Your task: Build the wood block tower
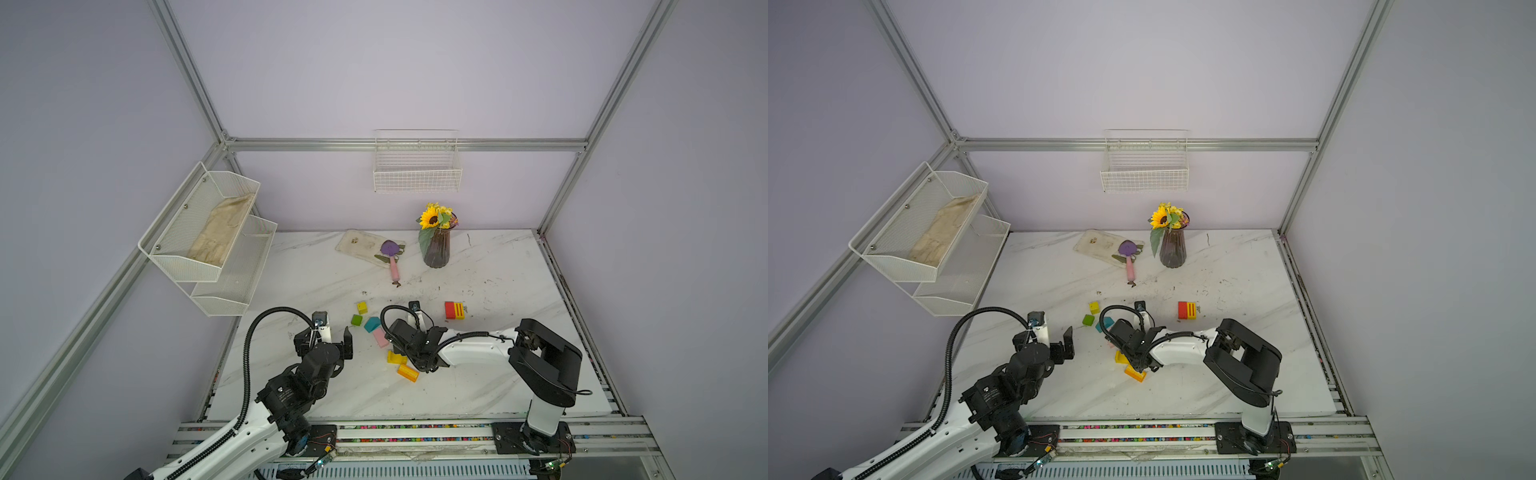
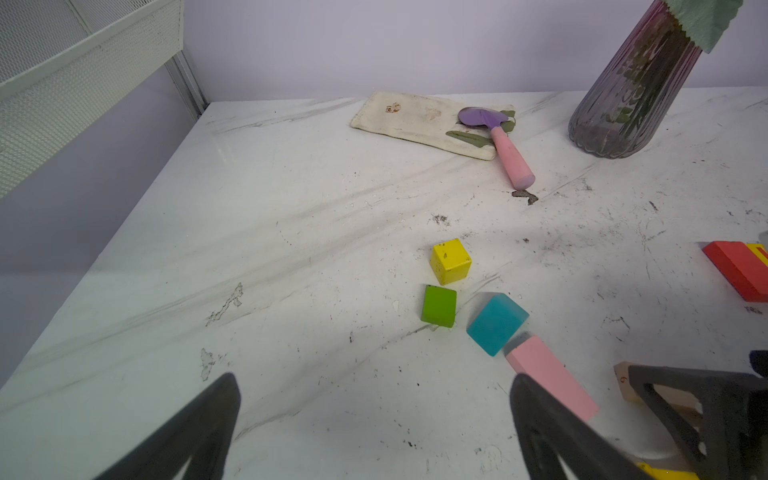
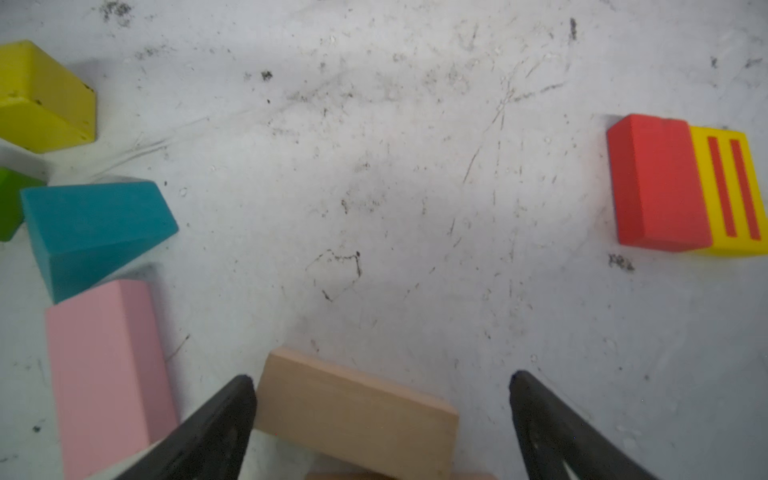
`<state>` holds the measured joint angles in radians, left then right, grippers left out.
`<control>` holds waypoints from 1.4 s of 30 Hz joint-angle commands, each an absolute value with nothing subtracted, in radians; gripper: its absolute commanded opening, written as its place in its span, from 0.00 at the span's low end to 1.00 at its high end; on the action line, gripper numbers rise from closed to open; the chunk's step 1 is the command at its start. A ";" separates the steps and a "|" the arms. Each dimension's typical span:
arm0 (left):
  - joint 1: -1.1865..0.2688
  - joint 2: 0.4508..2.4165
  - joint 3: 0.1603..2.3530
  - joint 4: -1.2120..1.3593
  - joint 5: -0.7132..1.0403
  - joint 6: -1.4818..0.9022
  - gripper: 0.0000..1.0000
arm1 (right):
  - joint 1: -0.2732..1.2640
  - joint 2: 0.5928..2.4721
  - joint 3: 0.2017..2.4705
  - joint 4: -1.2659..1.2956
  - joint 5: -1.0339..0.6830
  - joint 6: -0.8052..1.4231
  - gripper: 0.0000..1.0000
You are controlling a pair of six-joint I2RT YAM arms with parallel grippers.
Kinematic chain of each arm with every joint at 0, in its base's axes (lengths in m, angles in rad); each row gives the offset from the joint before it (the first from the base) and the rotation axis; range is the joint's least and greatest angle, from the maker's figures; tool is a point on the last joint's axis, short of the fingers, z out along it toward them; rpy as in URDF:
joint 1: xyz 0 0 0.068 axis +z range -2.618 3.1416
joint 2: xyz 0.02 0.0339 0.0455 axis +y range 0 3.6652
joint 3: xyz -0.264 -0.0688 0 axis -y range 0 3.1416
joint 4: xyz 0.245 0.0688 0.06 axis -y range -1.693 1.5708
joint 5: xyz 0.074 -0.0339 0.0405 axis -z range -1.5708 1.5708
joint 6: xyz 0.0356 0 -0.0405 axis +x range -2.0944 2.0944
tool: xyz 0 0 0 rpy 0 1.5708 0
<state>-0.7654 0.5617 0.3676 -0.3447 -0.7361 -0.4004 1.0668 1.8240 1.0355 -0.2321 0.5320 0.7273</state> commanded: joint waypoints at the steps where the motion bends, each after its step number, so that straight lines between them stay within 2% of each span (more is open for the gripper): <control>1: -0.761 0.562 0.416 -0.313 -0.739 -0.394 1.00 | 1.051 1.862 1.051 -0.255 0.524 0.726 0.97; 11: -0.761 0.569 0.418 -0.313 -0.740 -0.394 1.00 | 1.043 1.875 1.068 -0.277 0.543 0.721 0.94; 29: -0.761 0.570 0.418 -0.311 -0.735 -0.392 1.00 | 1.043 1.790 0.949 -0.286 0.588 0.750 0.92; 42: -0.760 0.563 0.416 -0.312 -0.731 -0.391 1.00 | 1.040 1.802 0.930 -0.246 0.553 0.749 0.79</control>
<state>-0.7654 0.5697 0.3676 -0.3447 -0.7345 -0.4000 1.0470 1.8042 0.9573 -0.2287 0.5629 0.7391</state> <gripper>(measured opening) 0.997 0.799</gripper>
